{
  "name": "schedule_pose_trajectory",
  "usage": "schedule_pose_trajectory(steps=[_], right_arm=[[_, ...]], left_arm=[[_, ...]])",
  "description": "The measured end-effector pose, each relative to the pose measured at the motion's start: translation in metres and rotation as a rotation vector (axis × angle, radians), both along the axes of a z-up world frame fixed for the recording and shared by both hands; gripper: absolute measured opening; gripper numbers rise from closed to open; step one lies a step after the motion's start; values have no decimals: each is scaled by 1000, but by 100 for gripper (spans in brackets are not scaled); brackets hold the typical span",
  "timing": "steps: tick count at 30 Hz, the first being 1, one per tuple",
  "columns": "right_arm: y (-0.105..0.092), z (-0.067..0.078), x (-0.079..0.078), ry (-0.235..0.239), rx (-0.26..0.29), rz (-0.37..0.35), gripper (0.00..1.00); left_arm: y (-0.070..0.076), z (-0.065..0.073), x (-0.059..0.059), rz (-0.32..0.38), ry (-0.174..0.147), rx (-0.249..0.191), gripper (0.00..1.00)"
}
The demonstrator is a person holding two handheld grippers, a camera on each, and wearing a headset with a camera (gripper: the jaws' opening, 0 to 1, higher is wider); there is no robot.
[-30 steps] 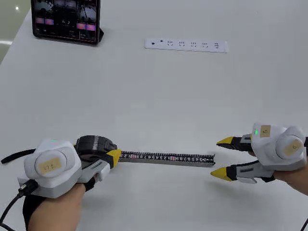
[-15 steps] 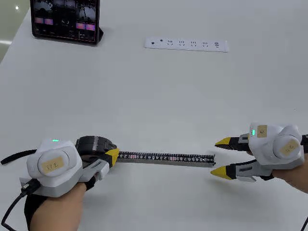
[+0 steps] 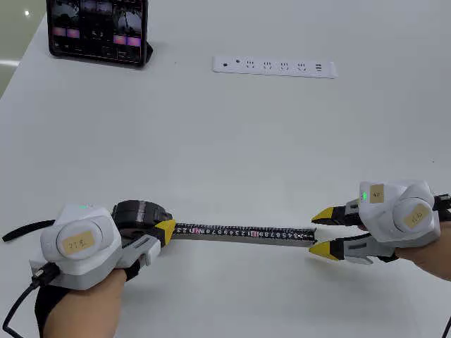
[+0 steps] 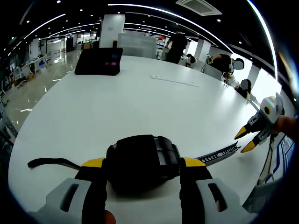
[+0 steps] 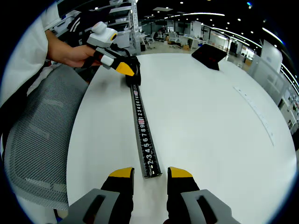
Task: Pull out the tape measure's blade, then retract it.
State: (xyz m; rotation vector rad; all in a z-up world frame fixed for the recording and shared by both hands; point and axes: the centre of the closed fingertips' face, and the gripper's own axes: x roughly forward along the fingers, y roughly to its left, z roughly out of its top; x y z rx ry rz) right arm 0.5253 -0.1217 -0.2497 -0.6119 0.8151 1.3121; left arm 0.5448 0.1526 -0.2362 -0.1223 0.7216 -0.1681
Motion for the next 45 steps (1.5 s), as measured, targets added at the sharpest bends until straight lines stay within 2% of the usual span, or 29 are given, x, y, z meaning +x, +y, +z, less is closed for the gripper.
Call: schedule_pose_trajectory(steps=[13, 18, 33, 45], right_arm=[[0, -7, 0, -6, -38, 67, 16], [0, -9, 1, -26, -51, 91, 13], [2, -16, 1, -72, -109, 136, 12], [2, -16, 2, -76, -119, 131, 11]], left_arm=[[-1, 0, 0, -3, 5, 1, 59], [-1, 0, 0, -2, 6, 1, 59], [-1, 0, 0, 5, 16, -6, 59], [0, 0, -1, 0, 20, 1, 58]])
